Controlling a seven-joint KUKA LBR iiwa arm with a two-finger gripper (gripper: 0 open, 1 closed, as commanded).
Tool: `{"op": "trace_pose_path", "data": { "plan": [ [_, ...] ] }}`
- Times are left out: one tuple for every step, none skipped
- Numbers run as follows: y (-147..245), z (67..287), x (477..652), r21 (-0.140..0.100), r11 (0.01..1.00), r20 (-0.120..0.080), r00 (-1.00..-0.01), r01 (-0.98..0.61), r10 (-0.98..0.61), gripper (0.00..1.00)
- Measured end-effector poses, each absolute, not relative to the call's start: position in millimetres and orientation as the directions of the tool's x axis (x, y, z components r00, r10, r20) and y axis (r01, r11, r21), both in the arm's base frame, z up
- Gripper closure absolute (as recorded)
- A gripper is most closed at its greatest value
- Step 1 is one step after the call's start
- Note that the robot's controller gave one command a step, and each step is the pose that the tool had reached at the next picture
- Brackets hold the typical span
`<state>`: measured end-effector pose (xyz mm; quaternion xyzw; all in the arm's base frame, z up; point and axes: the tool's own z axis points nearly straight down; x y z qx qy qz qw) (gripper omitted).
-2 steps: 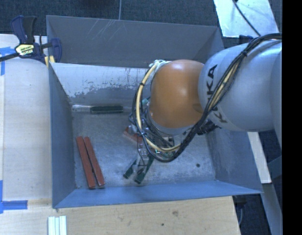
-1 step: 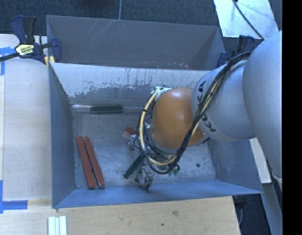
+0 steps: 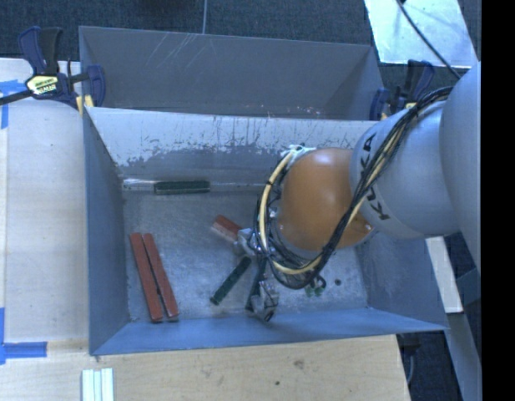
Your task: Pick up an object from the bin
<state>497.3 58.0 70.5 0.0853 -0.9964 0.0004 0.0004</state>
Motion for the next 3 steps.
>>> {"op": "trace_pose_path", "data": {
  "plan": [
    [60.8,72.7,497.0,0.002,0.985,0.001,-0.985,-0.173,-0.173,1.00],
    [59.4,70.5,497.4,0.000,0.985,-0.002,-0.985,-0.170,-0.170,0.00],
    [59.3,70.4,497.5,0.000,0.986,-0.001,-0.986,-0.170,-0.170,1.00]
  ]
}}
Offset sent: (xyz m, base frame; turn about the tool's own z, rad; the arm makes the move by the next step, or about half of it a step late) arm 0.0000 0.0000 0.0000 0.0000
